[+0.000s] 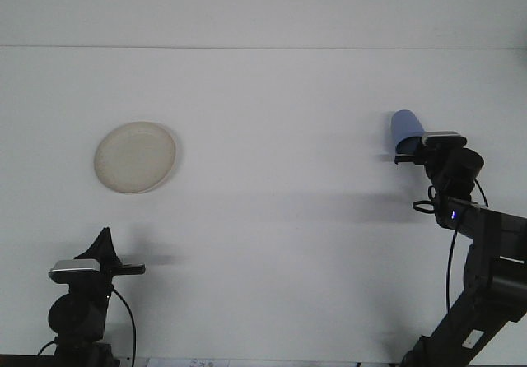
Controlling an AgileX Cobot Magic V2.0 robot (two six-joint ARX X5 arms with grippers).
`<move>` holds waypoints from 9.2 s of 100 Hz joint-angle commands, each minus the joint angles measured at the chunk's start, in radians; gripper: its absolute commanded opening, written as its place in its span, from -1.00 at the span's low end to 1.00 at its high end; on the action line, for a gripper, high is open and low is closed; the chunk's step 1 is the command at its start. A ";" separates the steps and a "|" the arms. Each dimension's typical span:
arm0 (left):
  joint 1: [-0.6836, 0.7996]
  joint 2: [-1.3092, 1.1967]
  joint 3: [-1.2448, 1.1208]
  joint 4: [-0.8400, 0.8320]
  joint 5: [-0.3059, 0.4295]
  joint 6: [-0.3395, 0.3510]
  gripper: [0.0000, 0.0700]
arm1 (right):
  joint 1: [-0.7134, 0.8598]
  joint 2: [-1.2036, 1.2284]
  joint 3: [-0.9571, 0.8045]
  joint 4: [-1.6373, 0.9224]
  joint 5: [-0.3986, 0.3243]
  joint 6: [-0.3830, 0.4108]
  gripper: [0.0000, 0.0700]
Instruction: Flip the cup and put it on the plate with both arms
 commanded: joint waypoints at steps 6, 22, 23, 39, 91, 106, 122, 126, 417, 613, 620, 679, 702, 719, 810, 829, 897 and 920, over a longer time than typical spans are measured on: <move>0.001 0.000 -0.019 0.013 -0.003 -0.002 -0.97 | 0.008 -0.091 0.015 -0.097 0.001 0.051 -0.99; 0.001 0.000 -0.019 0.013 -0.003 -0.002 -0.97 | 0.048 -0.303 0.016 -0.395 0.052 0.148 -0.99; 0.001 0.000 -0.019 0.013 -0.003 -0.002 -0.97 | 0.052 -0.319 0.016 -0.418 0.052 0.150 -0.99; 0.001 0.000 -0.019 0.013 -0.003 -0.002 -0.97 | 0.148 -0.554 0.073 -0.830 0.051 0.145 -0.99; 0.001 0.000 -0.019 0.013 -0.003 -0.002 -0.97 | 0.723 -0.539 0.596 -1.795 0.156 0.111 -0.99; 0.001 0.000 -0.019 0.013 -0.003 -0.002 -0.97 | 0.856 -0.426 0.625 -1.906 0.183 0.087 -0.99; 0.001 0.000 -0.019 0.013 -0.003 -0.002 -0.97 | 0.958 -0.309 0.625 -1.955 0.184 0.068 -0.99; 0.001 0.000 -0.019 0.013 -0.003 -0.002 -0.97 | 0.977 -0.285 0.625 -1.958 0.184 0.064 -0.99; 0.001 0.000 0.005 0.069 -0.003 -0.294 -0.97 | 1.100 -1.723 -0.253 -1.236 0.672 0.117 0.37; -0.713 1.625 1.288 -0.739 0.430 -0.064 0.57 | 1.100 -1.723 -0.253 -1.325 0.672 0.119 0.37; -0.717 1.646 1.288 -0.737 0.430 -0.058 0.57 | 1.100 -1.723 -0.253 -1.325 0.673 0.119 0.37; -0.723 1.691 1.288 -0.763 0.430 -0.045 -0.98 | 1.100 -1.723 -0.254 -1.325 0.673 0.119 0.37; -0.712 1.685 1.328 -0.840 0.427 -0.021 -0.98 | 1.100 -1.723 -0.254 -1.325 0.673 0.119 0.37; -0.661 1.648 1.445 -0.958 0.372 0.025 -0.98 | 1.100 -1.723 -0.254 -1.325 0.673 0.119 0.37; 0.136 1.797 1.745 -0.932 0.127 0.051 -0.98 | 1.100 -1.723 -0.254 -1.332 0.672 0.127 0.37; 0.167 1.891 1.745 -0.933 0.127 0.051 -0.98 | 1.100 -1.723 -0.254 -1.345 0.672 0.130 0.37; 0.172 1.971 1.751 -0.906 0.127 0.010 0.15 | 1.100 -1.723 -0.254 -1.348 0.672 0.134 0.37; 0.172 1.971 1.821 -0.927 0.134 -0.008 0.59 | 1.100 -1.723 -0.256 -1.349 0.673 0.134 0.37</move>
